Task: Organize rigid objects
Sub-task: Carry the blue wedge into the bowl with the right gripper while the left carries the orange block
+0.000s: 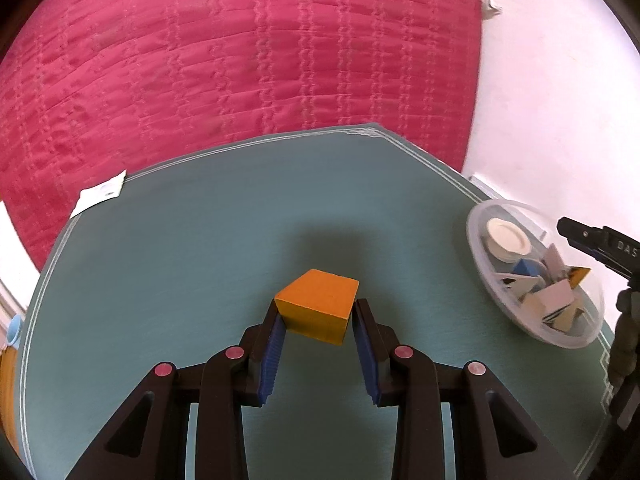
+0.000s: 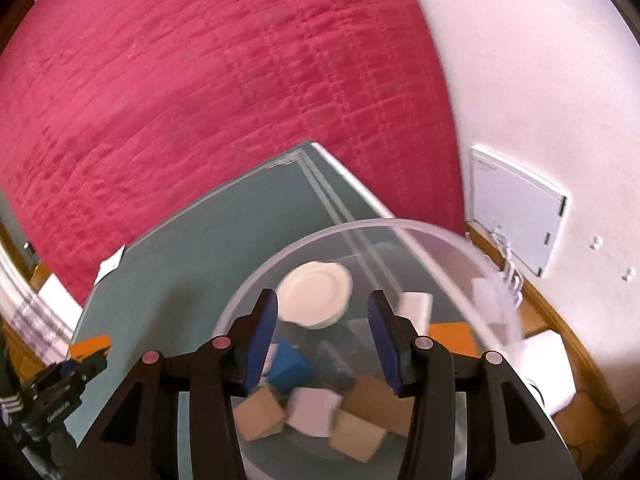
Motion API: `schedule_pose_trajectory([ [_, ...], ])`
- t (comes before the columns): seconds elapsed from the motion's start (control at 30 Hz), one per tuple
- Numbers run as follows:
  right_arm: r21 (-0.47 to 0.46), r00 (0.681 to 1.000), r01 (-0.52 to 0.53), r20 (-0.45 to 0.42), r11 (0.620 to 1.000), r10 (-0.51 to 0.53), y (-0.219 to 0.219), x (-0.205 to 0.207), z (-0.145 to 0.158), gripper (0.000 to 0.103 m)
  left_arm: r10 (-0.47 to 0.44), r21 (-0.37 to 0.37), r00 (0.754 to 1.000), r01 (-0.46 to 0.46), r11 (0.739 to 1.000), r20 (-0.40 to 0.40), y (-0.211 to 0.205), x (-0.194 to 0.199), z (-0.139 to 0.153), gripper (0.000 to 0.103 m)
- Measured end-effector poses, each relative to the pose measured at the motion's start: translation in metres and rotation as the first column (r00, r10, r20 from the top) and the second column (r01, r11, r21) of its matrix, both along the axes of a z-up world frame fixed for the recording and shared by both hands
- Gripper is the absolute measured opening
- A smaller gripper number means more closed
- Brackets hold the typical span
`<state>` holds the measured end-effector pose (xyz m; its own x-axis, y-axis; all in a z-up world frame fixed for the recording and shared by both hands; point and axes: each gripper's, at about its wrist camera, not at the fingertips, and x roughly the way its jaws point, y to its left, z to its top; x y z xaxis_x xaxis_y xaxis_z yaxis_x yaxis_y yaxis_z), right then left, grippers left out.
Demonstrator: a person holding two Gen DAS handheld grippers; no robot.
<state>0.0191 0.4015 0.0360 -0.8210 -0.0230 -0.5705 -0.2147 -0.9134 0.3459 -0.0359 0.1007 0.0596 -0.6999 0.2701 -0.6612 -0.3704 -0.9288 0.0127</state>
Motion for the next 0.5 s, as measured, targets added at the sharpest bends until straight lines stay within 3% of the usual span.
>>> schedule_pose_trajectory([
  [0.17, 0.026, 0.994, 0.105, 0.004, 0.994, -0.105, 0.017, 0.011, -0.003, 0.048, -0.061, -0.001, 0.998, 0.062, 0.998, 0.015, 0.025, 0.001, 0.001, 0.036],
  [0.5, 0.047, 0.987, 0.157, -0.031, 0.987, -0.155, 0.031, 0.028, -0.001, 0.05, -0.204, -0.026, 0.979, 0.204, 0.979, 0.004, 0.092, 0.004, 0.006, 0.036],
])
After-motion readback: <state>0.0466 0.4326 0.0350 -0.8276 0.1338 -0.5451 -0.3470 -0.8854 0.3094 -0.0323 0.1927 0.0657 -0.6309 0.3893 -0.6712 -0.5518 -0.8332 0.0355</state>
